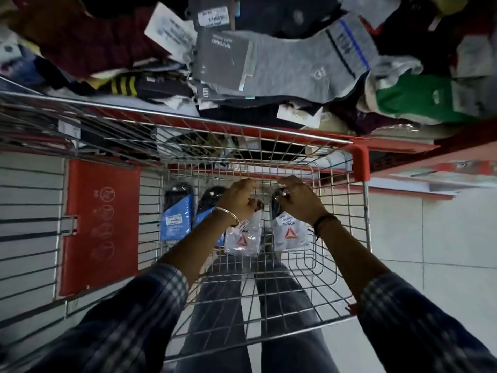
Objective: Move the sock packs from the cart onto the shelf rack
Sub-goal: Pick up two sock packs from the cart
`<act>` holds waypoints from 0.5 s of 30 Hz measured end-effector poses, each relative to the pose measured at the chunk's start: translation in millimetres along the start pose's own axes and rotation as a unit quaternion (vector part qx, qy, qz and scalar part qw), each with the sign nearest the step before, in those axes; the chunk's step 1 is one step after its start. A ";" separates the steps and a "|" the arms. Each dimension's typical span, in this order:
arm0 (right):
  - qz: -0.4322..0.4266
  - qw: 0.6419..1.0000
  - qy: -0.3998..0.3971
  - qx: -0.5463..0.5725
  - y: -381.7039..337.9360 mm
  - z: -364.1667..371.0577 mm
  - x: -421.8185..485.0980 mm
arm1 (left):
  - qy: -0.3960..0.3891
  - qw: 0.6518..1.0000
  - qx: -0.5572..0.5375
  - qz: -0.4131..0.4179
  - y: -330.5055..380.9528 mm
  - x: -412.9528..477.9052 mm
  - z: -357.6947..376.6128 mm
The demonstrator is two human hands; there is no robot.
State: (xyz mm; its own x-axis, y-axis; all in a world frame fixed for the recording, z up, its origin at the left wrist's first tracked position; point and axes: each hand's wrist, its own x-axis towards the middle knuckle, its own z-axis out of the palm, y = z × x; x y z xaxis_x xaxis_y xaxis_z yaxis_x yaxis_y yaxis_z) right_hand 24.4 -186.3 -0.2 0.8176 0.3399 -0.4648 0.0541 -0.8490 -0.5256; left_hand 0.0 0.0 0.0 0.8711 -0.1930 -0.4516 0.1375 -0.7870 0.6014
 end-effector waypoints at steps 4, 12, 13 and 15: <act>0.027 0.989 -0.133 -0.060 9.4 -1.1 19.9 | -0.213 0.962 0.170 -0.026 -13.7 18.2 -0.1; 0.035 0.963 -0.227 -0.141 14.7 5.1 47.1 | -0.338 0.909 0.228 -0.084 -3.5 54.9 5.4; 0.035 0.963 -0.218 -0.154 15.0 5.7 47.7 | -0.353 0.907 0.208 -0.099 -2.9 56.7 6.8; 0.042 0.960 -0.213 -0.175 17.3 5.7 48.2 | -0.385 0.894 0.197 -0.114 -4.6 55.6 11.9</act>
State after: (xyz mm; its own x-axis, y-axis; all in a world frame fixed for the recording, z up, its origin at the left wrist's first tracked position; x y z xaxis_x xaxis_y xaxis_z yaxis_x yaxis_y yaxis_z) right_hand 61.5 -182.3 -35.8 0.5220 0.3352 -0.7843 0.2484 -0.9394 -0.2362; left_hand 42.2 -14.1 -35.8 0.2371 -0.2288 -0.9442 -0.0392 -0.9733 0.2260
